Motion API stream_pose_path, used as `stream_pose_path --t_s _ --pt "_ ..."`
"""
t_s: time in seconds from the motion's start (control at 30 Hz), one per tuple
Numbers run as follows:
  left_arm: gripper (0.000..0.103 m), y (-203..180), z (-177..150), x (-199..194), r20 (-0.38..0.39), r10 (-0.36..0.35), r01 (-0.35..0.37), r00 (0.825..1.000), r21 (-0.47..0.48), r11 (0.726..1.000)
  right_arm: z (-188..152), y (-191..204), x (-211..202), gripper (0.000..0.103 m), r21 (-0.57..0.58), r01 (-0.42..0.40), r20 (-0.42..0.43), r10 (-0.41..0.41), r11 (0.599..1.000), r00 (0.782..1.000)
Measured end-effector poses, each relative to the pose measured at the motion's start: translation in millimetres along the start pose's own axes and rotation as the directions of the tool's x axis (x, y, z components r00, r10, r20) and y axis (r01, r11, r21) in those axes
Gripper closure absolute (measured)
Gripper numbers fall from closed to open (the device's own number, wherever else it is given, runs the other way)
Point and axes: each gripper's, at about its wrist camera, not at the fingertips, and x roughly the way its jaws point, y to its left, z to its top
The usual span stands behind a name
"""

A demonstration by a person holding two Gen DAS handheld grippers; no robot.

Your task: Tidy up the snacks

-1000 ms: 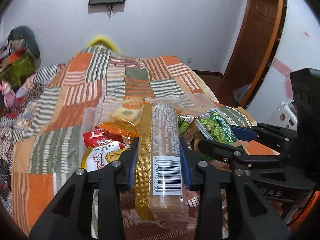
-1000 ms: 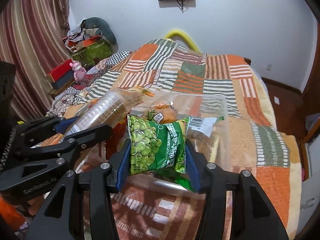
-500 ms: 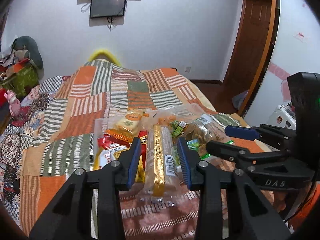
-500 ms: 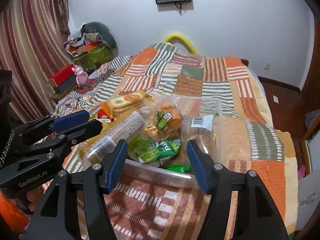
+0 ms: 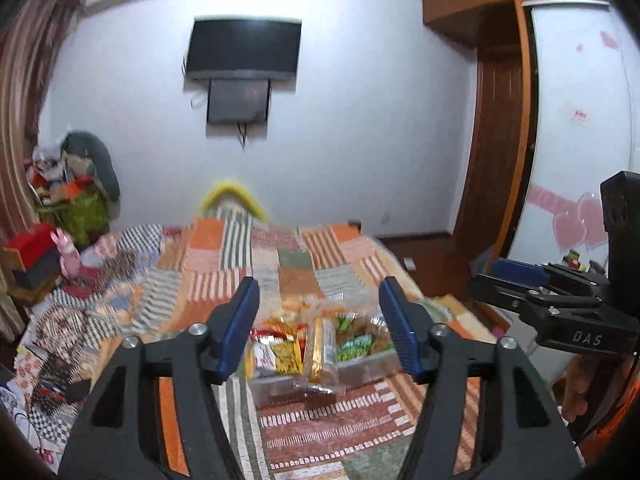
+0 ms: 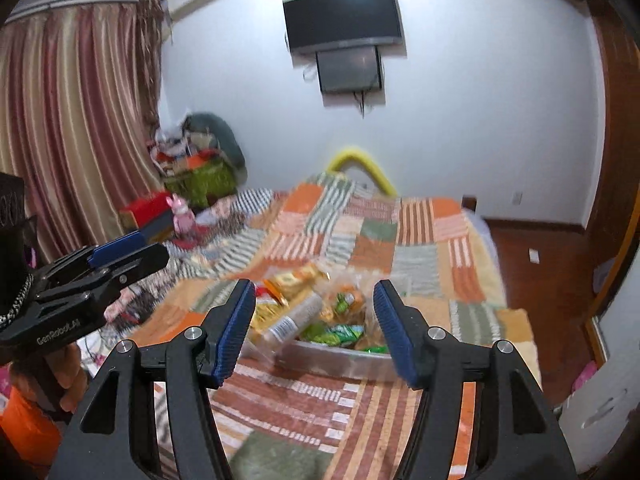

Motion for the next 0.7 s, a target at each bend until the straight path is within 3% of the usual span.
stream_pose_path --t_s 0.1,0.27,0.57,0.7 --pt "0.030 -7 6 -29 0.058 0.017 -0.018 0.998 0.020 1.000 4 8 -28 0.040 0.004 -0.008 0.067 0.008 1.000 0.998" --pt "0.005 -14 9 -64 0.140 0.050 -0.054 0.989 0.022 0.998 3 19 -63 0.029 0.002 -0.011 0.159 0.010 1.000 0.987" --pt "0.000 -18 1 -91 0.167 0.063 -0.066 0.984 0.011 0.998 -6 36 -82 0.002 -0.021 0.048 0.249 -0.042 0.999 0.968" --pt "0.000 -20 -1 -91 0.160 0.060 -0.063 0.985 0.016 0.998 -10 37 -89 0.000 -0.009 0.065 0.266 -0.060 0.998 0.962"
